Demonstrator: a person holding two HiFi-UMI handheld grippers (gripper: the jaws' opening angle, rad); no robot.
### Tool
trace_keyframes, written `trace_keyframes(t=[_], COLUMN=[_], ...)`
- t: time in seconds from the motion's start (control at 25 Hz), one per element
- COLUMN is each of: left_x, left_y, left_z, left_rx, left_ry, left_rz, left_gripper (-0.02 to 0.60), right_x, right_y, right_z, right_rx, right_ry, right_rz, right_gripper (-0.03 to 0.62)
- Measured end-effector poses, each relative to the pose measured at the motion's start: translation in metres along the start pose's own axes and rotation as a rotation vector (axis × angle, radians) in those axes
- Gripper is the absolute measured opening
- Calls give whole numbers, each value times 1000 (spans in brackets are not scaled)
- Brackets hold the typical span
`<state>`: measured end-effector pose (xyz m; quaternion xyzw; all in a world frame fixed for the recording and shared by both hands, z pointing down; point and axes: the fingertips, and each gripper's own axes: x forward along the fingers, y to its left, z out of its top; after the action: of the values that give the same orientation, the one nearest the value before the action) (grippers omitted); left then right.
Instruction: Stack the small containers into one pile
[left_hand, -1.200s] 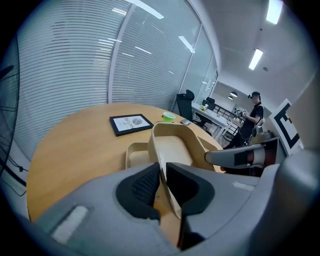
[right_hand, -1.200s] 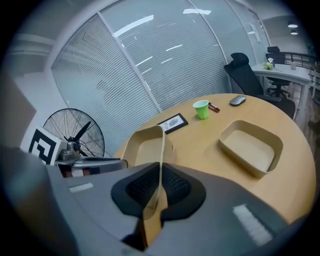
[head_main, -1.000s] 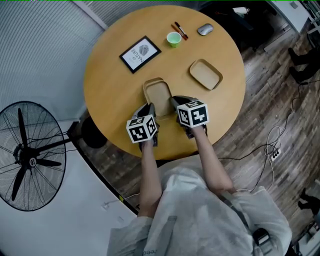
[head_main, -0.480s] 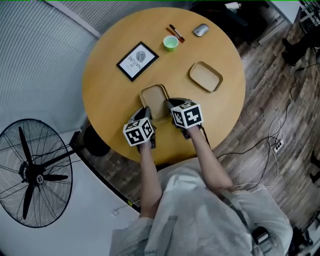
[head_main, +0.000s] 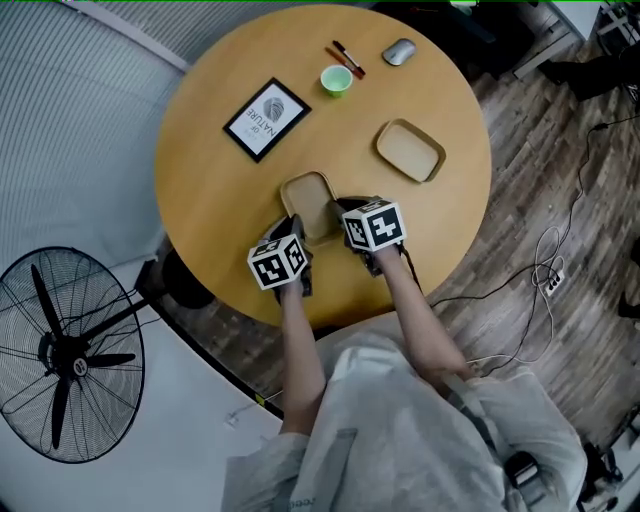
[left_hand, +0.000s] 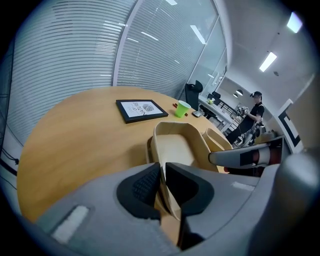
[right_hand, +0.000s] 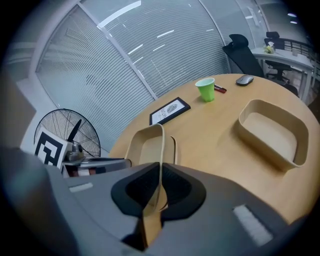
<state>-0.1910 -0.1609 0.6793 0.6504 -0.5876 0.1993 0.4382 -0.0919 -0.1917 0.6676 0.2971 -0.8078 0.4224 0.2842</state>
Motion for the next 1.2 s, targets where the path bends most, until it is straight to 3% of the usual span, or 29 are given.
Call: trace_keyframes(t=[0.32,0.68,0.96,1.2], left_x=[5,3,1,6], left_y=[6,9,9,-1], left_z=[-8,-2,-8,-22], left_rx=[-17,-8,-21,-44], left_ry=[26,10,11,24], left_rz=[18,34,26,-4], left_gripper=[66,91,91,91], right_x=[9,-4,-50,-72], right_y=[-4,-19,-91,-138], right_z=[-3,7,27,31], right_rx=[-43,-97,-264,-399], right_ry=[50,6,-48,15], right_rz=[-15,-56,-251,-331], right_gripper=[31,38,51,66])
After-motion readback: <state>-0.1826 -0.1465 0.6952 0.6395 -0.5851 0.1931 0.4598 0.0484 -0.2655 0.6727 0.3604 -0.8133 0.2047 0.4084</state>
